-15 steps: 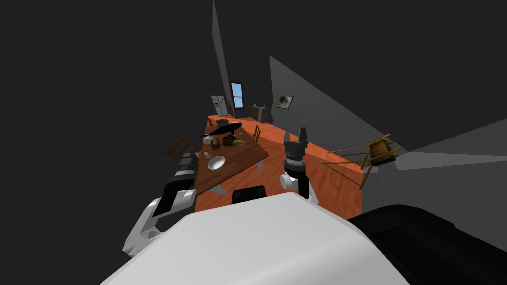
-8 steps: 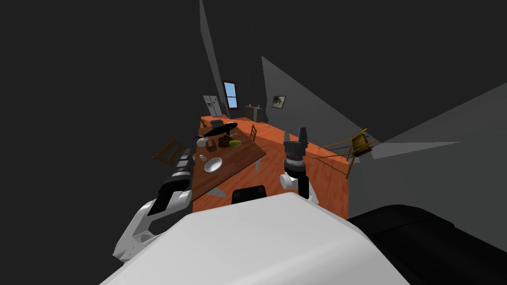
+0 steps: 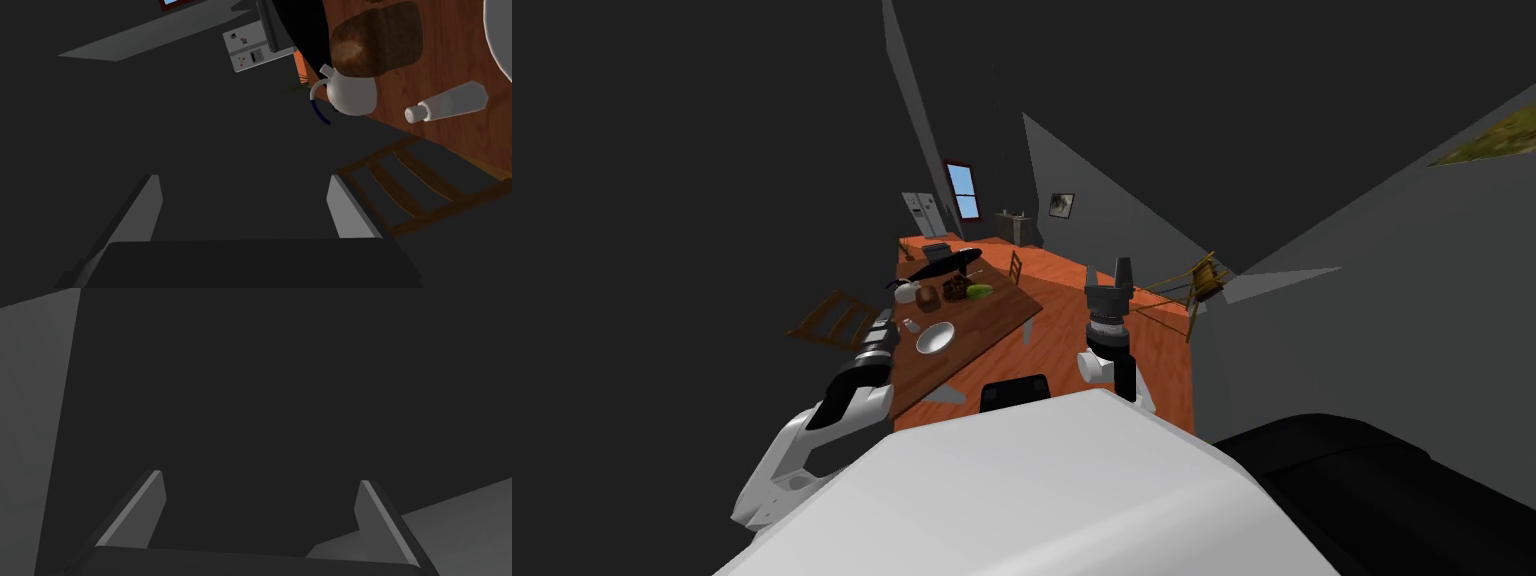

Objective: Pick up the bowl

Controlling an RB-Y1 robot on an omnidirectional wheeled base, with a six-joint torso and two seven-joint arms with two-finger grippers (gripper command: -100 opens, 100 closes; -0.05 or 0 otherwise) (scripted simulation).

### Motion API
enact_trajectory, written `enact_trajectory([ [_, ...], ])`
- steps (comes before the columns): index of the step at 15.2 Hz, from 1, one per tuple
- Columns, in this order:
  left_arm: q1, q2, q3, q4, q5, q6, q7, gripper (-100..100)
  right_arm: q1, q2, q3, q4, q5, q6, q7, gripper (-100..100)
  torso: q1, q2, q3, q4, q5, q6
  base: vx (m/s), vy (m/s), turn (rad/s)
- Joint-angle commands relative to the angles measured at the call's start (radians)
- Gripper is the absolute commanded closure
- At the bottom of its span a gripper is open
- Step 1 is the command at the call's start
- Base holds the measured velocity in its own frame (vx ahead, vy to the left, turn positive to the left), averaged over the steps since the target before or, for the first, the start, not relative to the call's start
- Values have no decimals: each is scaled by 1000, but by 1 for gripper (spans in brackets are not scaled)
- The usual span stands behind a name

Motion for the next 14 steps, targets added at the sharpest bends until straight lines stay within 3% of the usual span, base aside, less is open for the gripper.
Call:
enact_trajectory([
  [1,3,3,26,8,12,50,6,-100,0,0,0,0,0,0,0,0,0,0,0,0,0,0,-23,29,-200],
  [4,3,3,26,8,12,86,6,-100,0,0,0,0,0,0,0,0,0,0,0,0,0,0,-19,25,-122],
  [5,1,2,47,22,20,121,10,-100,0,0,0,0,0,0,0,0,0,0,0,0,0,0,-16,13,-200],
  [7,1,2,47,22,20,147,10,-100,0,0,0,0,0,0,0,0,0,0,0,0,0,1,-23,24,-178],
  [8,-2,1,69,36,28,175,14,-100,0,0,0,0,0,0,0,0,0,0,0,0,0,0,-29,28,-242],
  [11,-2,1,69,36,28,209,14,-100,0,0,0,0,0,0,0,0,0,0,0,0,0,0,-21,24,-98],
  [12,-5,-2,90,49,36,242,18,-100,0,0,0,0,0,0,0,0,0,-1,0,0,0,0,-14,14,-213],
  [14,-5,-2,90,49,36,271,18,-100,0,0,0,0,0,0,0,0,0,-1,0,0,0,0,-18,25,-182],
])
